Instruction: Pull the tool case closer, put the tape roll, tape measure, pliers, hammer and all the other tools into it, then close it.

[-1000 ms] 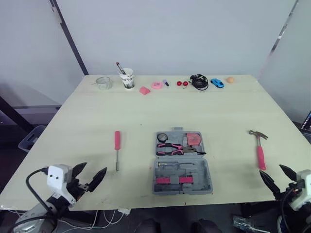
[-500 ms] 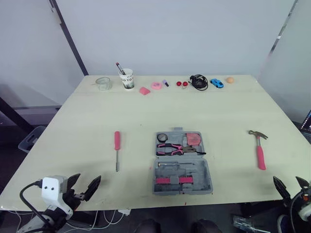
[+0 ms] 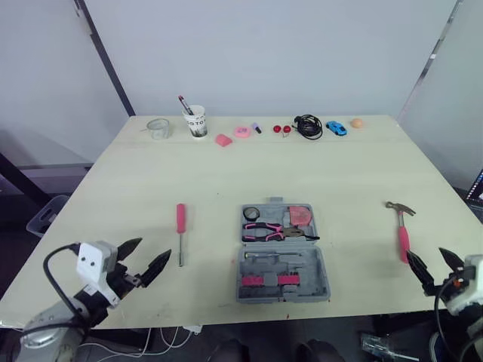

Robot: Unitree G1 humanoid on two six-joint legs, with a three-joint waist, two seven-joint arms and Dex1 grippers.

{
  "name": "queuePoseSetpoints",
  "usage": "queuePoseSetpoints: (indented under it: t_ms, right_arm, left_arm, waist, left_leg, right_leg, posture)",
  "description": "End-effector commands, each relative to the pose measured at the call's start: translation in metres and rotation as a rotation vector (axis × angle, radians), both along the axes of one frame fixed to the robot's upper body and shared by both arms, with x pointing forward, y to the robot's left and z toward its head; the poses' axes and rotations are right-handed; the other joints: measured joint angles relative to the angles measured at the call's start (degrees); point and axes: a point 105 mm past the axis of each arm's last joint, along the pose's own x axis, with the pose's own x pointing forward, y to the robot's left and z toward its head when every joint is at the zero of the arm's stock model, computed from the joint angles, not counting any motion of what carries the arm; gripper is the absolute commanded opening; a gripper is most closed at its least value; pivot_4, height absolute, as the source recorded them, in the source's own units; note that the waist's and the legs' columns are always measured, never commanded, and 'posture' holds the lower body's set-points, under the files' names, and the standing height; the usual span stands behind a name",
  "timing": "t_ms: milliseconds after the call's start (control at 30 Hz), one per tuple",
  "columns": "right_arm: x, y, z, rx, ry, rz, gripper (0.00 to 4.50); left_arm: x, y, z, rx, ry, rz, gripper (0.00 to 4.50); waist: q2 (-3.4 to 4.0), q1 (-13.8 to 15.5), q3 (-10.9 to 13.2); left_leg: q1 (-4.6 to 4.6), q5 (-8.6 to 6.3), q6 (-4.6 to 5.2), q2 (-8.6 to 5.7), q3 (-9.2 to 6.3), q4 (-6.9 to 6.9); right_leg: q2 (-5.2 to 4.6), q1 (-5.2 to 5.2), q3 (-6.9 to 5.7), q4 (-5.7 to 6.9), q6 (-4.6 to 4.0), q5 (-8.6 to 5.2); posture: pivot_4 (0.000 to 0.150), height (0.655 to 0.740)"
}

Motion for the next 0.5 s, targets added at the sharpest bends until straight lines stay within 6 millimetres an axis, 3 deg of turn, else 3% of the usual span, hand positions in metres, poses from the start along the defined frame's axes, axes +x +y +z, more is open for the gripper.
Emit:
queuePoseSetpoints:
  t_ms: [33,300,500]
  right_arm:
    - [0.022,0.004,0.016,-0.046,-0.012,-0.006,4.50]
    - [0.056,-0.001,0.009,-0.116,0.087,-0.079,4.50]
    - [0.088,-0.016,0.008,-0.046,0.144,-0.171,4.50]
  left_arm:
    - [0.007,-0.023,0.019,0.070,-0.047,-0.186,4.48]
    - [0.014,-0.055,0.046,0.060,-0.094,-0.421,4.48]
    - [0.008,-0.080,0.067,0.043,-0.086,-0.635,4.48]
  waist:
    - [0.09,-0.05,0.02]
    - [0.06,0.00,0.01]
    - [0.06,-0.61,0.02]
  left_leg:
    - [0.00,0.00,0.00,0.00,0.02,0.00]
    - [-0.24,0.01,0.01,-0.12,0.05,0.01]
    - [-0.21,0.02,0.01,-0.16,0.07,0.05]
  right_leg:
    - [0.00,-0.01,0.02,0.00,0.00,0.00]
    - [0.07,-0.03,-0.09,-0.05,0.00,0.01]
    - [0.15,-0.02,-0.04,-0.02,0.01,0.02]
  posture:
    - [0.150,0.7400]
    - [0.150,0.7400]
    - [0.150,0.7400]
